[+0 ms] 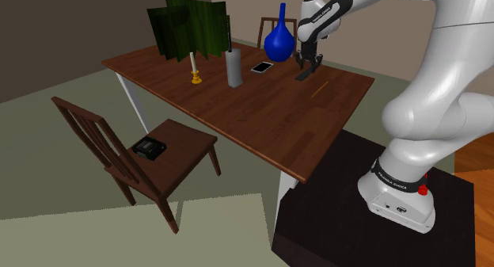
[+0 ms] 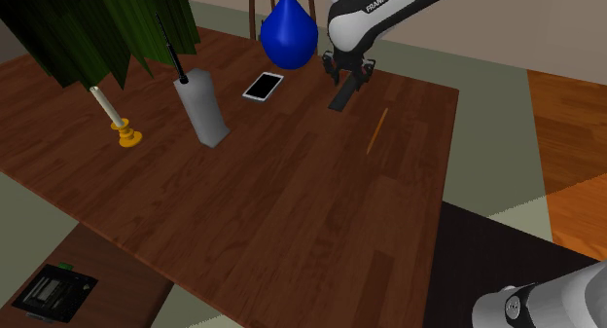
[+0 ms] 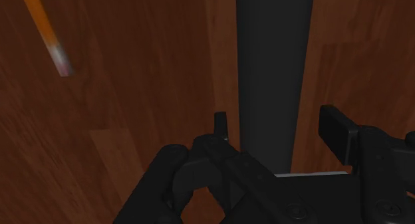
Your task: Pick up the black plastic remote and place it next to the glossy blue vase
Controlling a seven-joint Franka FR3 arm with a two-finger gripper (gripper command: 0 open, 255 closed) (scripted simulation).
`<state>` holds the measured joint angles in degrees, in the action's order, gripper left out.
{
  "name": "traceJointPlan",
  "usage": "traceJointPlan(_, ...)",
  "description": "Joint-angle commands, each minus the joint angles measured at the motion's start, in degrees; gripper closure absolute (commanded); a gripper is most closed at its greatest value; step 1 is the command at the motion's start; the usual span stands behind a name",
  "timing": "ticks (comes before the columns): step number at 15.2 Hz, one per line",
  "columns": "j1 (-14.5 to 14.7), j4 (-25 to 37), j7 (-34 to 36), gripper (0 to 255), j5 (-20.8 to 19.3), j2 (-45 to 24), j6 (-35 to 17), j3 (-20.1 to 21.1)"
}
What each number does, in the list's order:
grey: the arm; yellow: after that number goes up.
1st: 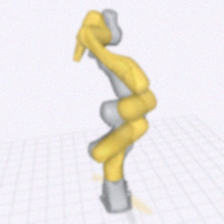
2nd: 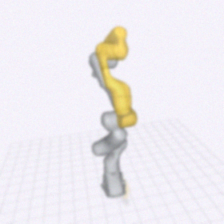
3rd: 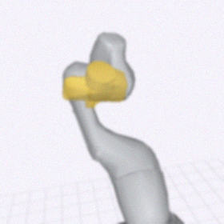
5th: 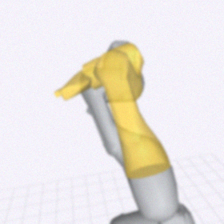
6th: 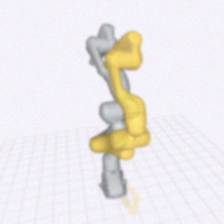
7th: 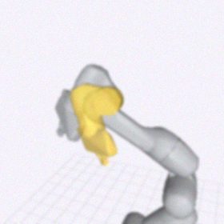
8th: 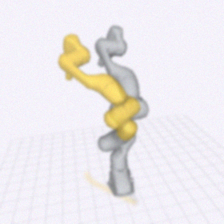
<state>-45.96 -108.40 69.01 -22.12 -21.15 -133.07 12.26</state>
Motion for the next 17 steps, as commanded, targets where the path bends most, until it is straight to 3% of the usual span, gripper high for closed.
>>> traceJointPlan(1, 0.0, 0.0, 0.0, 0, 0.0, 0.0, 0.0, 0.0)
traceJointPlan(5, 0.0, 0.0, 0.0, 0, 0.0, 0.0, 0.0, 0.0)
traceJointPlan(9, 0.1, 1.1, -1.4, 0, 2.3, 4.4, 5.4, 1.2)
traceJointPlan(17, 0.1, 1.1, -1.4, 0, 2.3, 4.4, 5.4, 1.2)
